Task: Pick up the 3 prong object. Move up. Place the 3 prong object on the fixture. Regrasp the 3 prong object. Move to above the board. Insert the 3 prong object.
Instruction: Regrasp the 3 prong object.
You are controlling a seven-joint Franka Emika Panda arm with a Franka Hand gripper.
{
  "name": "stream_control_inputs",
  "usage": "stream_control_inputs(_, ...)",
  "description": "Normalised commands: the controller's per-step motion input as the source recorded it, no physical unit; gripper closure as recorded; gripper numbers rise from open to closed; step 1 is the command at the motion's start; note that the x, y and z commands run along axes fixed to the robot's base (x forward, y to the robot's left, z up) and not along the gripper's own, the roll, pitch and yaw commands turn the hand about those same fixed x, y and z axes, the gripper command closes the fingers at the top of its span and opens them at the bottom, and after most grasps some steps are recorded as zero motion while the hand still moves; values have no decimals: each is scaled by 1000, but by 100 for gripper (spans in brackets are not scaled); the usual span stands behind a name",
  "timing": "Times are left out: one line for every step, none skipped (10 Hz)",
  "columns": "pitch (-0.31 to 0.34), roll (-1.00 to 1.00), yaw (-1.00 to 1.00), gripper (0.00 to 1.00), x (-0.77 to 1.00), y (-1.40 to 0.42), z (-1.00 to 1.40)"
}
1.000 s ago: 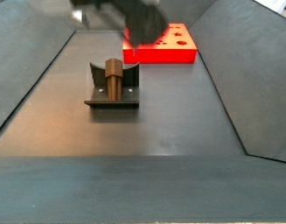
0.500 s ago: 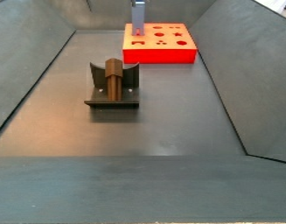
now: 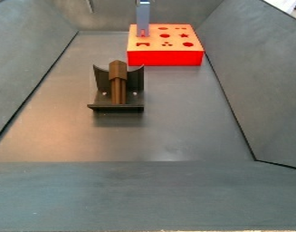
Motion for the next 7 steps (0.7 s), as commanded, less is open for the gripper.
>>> stream_control_inputs(-5, 1000, 8, 0, -17, -19, 1)
stream_control_inputs(-8, 1000, 9, 0, -17, -19, 0)
stream_control_inputs(-7, 1000, 10, 0, -16, -16, 5)
stream_control_inputs(-2, 1000, 12, 0, -13, -17, 10)
stream_control_inputs(3, 1000, 13, 0, -5, -15, 15)
stream_control_inputs(10, 1000, 14, 0, 13, -21, 2)
stream_control_inputs(17, 1000, 16, 0, 22, -20, -6)
